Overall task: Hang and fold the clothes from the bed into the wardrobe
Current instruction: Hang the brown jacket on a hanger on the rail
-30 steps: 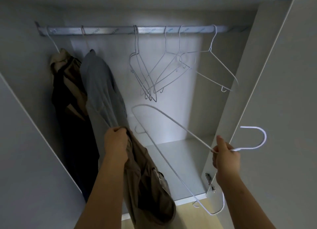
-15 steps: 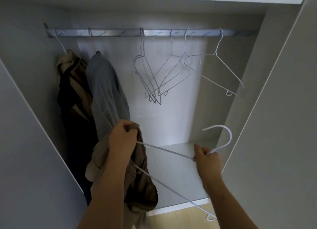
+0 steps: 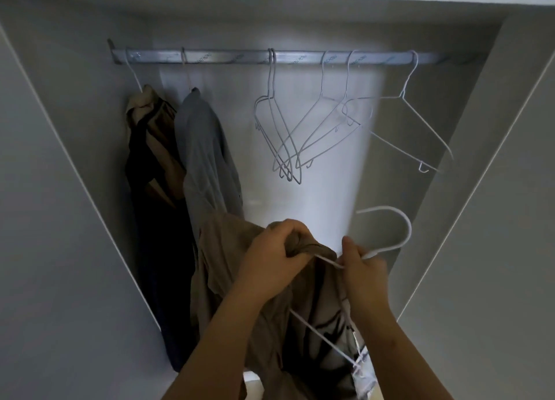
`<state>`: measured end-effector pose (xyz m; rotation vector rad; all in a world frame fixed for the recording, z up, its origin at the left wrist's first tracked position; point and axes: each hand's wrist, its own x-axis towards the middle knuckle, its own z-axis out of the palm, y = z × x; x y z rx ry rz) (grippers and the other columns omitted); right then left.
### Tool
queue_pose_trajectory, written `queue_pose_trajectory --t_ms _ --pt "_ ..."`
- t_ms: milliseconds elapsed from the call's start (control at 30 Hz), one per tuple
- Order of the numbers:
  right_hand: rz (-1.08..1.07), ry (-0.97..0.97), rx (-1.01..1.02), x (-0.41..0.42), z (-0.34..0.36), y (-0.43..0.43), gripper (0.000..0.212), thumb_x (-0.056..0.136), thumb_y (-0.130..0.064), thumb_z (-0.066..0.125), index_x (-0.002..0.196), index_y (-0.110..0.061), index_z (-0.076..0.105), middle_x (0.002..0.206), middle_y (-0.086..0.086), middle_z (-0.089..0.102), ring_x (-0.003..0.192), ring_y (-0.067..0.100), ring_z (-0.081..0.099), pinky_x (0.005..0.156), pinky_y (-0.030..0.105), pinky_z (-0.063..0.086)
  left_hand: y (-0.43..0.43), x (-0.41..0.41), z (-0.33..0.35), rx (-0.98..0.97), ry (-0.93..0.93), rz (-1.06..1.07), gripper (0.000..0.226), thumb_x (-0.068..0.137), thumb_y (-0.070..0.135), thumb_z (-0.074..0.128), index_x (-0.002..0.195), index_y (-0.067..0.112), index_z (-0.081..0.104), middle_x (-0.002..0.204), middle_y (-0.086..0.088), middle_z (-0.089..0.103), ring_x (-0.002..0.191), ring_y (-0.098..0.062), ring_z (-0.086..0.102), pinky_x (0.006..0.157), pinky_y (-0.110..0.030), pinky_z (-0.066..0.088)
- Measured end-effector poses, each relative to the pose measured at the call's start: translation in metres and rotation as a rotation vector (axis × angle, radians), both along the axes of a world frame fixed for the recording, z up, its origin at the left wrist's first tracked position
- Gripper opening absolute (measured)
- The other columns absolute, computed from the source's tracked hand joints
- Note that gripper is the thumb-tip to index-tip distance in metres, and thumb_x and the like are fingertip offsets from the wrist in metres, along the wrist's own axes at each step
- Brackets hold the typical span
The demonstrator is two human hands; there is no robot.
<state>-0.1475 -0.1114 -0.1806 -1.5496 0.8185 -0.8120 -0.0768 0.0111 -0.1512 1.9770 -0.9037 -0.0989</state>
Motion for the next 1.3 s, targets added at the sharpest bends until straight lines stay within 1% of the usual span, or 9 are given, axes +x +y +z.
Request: queue_pose_trajectory --t_ms 133,233,467,667,767,867,1033,1167,1300 --pt "0.045 -0.015 -0.075 -0.002 0.014 -0.003 0.046 0.093 -0.029 0.05 0.049 -0.015 0.053 0.041 -0.01 0.053 0.054 0.011 0.05 0.057 0.027 0.038 -0.006 -0.004 -0.001 0.319 -0.401 0.313 0.025 0.083 0.048 0.057 0.106 0.037 0.058 0.102 0.006 0.05 0.105 -0.017 0.04 0.085 -0.029 0.027" --pt "0.024 -0.027 -0.079 -0.007 0.018 -0.008 0.049 0.093 -0.029 0.051 0.045 -0.018 0.051 0.038 -0.012 0.051 0.051 0.011 0.047 0.053 0.025 0.035 -0.006 -0.002 0.001 0.464 -0.424 0.463 0.038 0.079 0.067 0.045 0.096 0.036 0.059 0.092 0.005 0.039 0.107 -0.022 0.032 0.095 -0.036 0.022" --pt "-0.04 -0.022 -0.017 -0.015 0.025 -0.016 0.051 0.092 -0.03 0.054 0.041 -0.019 0.052 0.038 -0.011 0.053 0.054 0.012 0.05 0.053 0.024 0.034 0.001 0.011 0.015 0.597 -0.438 0.231 0.038 0.078 0.067 0.049 0.107 0.044 0.059 0.118 0.004 0.043 0.12 -0.019 0.017 0.109 -0.052 0.004" --pt "0.072 0.061 -0.114 -0.012 0.033 -0.005 0.05 0.092 -0.032 0.053 0.042 -0.021 0.054 0.042 -0.009 0.052 0.053 0.009 0.05 0.053 0.024 0.035 -0.016 0.003 0.019 0.218 -0.207 -0.219 0.037 0.084 0.03 0.064 0.119 0.032 0.053 0.112 0.009 0.06 0.098 -0.004 0.048 0.084 -0.015 0.04" --pt "0.017 0.015 -0.044 -0.014 0.032 -0.008 0.05 0.092 -0.029 0.054 0.042 -0.018 0.054 0.04 -0.009 0.051 0.053 0.01 0.05 0.052 0.023 0.034 -0.011 0.012 0.011 0.369 -0.229 -0.052 0.056 0.081 0.052 0.061 0.13 0.038 0.037 0.118 0.006 0.054 0.105 -0.014 0.053 0.092 -0.027 0.04" --pt "0.011 0.009 -0.022 -0.015 0.031 -0.009 0.053 0.091 -0.029 0.054 0.039 -0.02 0.052 0.037 -0.011 0.052 0.053 0.01 0.05 0.052 0.023 0.033 -0.004 0.02 0.011 0.51 -0.354 0.064 0.047 0.079 0.065 0.051 0.116 0.036 0.055 0.111 0.005 0.047 0.1 -0.013 0.049 0.087 -0.026 0.039" --pt "-0.023 -0.011 -0.199 -0.015 0.038 -0.007 0.041 0.086 -0.034 0.06 0.058 -0.004 0.058 0.05 -0.001 0.059 0.053 0.018 0.052 0.056 0.027 0.038 -0.001 0.016 0.014 0.367 -0.38 -0.07 0.029 0.087 0.05 0.052 0.102 0.03 0.067 0.086 0.012 0.051 0.078 -0.003 0.046 0.064 -0.015 0.035" --pt "-0.098 -0.09 -0.477 -0.017 0.041 -0.004 0.014 0.081 -0.022 0.068 0.089 -0.022 0.057 0.091 -0.012 0.057 0.092 0.01 0.051 0.086 0.026 0.038 0.002 0.017 0.018 0.164 -0.372 0.165 0.017 0.088 0.039 0.057 0.097 0.026 0.064 0.083 0.016 0.044 0.076 -0.002 0.043 0.061 -0.009 0.028" --pt "-0.014 0.055 -0.337 -0.018 0.02 -0.008 0.023 0.082 -0.018 0.066 0.067 -0.026 0.05 0.07 -0.014 0.056 0.072 0.011 0.054 0.065 0.02 0.042 0.013 0.024 0.028 0.079 -0.419 0.349 0.017 0.088 0.033 0.059 0.098 0.019 0.065 0.091 0.011 0.047 0.079 -0.003 0.042 0.068 -0.017 0.031"
